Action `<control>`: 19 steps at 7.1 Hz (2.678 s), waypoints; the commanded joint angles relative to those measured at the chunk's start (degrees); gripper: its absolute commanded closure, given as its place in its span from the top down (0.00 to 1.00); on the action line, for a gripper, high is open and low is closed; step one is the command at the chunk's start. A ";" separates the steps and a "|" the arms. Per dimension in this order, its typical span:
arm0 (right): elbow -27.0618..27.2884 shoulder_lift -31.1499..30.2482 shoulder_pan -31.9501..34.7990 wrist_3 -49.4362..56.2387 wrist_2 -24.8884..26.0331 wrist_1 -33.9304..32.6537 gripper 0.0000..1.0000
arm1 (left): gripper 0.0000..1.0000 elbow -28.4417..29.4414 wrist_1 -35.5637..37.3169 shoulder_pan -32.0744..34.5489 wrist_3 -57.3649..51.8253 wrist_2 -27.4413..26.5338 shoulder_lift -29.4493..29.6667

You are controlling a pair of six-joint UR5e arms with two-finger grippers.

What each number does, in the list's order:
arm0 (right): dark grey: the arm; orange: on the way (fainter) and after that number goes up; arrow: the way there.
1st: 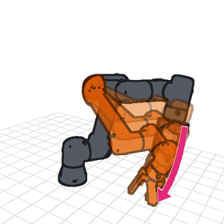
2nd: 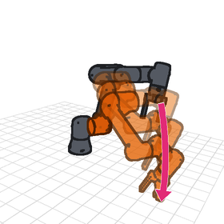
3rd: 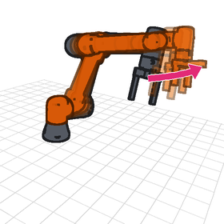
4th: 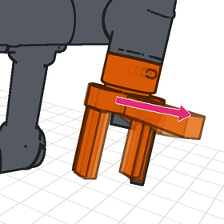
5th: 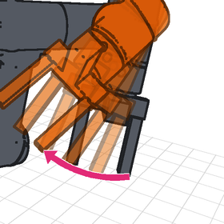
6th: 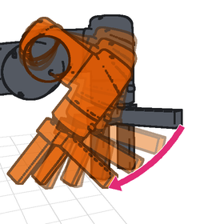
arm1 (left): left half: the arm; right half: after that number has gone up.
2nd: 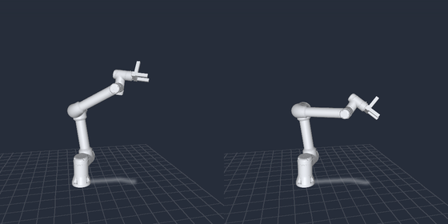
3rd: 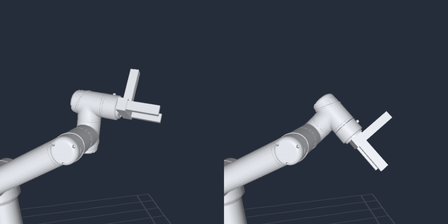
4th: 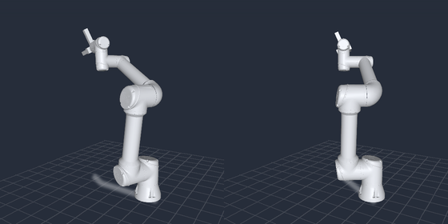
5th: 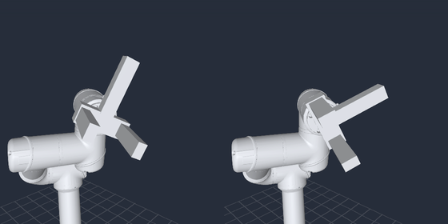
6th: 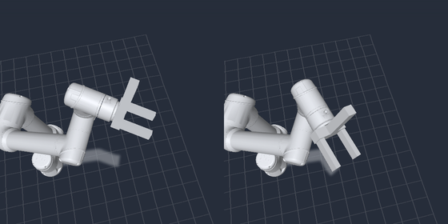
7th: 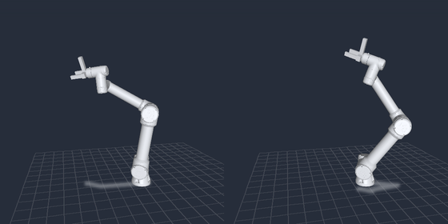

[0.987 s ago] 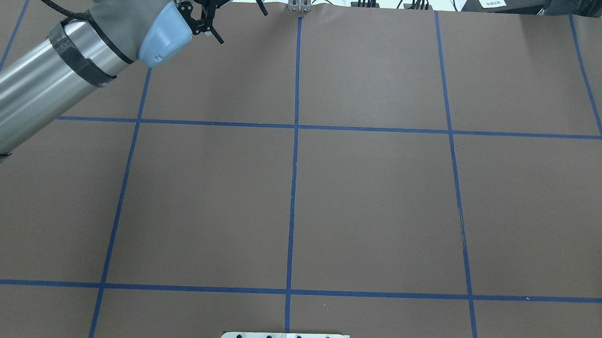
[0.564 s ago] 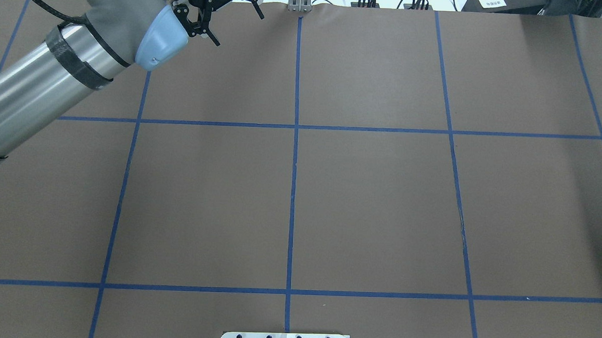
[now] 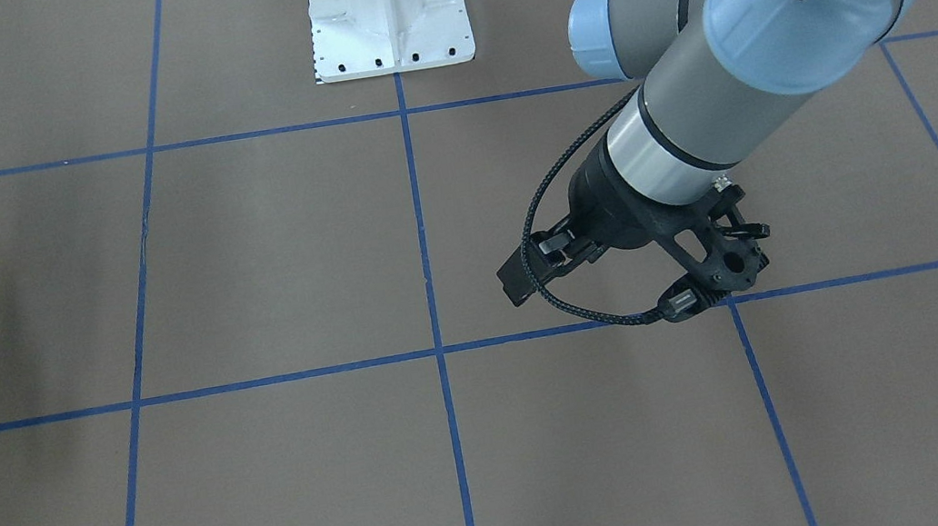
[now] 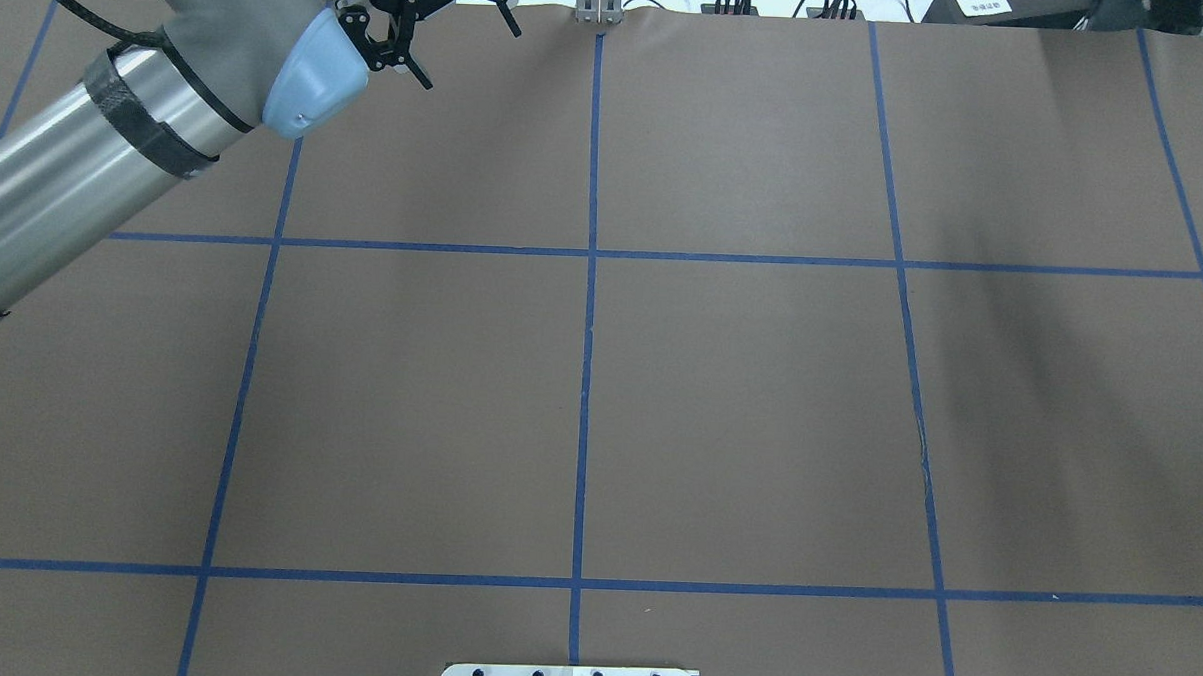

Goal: Left arm hands cup to right arm to dump lemon

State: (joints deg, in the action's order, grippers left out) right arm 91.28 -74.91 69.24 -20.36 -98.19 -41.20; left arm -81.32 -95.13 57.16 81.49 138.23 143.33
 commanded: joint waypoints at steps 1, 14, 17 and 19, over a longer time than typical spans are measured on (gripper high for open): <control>1.88 3.00 -16.18 2.17 20.14 -5.72 0.32 | 1.00 -0.24 0.03 -0.02 -0.01 0.11 0.02; 3.99 13.21 -45.16 -5.83 53.72 -9.86 0.33 | 1.00 1.41 -10.93 -9.51 0.87 0.64 2.74; 3.99 13.30 -45.16 -5.83 53.72 -10.21 0.33 | 1.00 6.25 -22.28 -10.04 0.95 0.29 2.74; 3.90 13.30 -45.16 -5.92 53.72 -10.30 0.34 | 1.00 7.92 -22.56 -10.13 0.87 0.20 4.49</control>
State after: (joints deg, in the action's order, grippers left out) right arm 95.22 -61.63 24.08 -26.25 -44.47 -51.45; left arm -74.62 -117.07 47.10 82.42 138.48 146.81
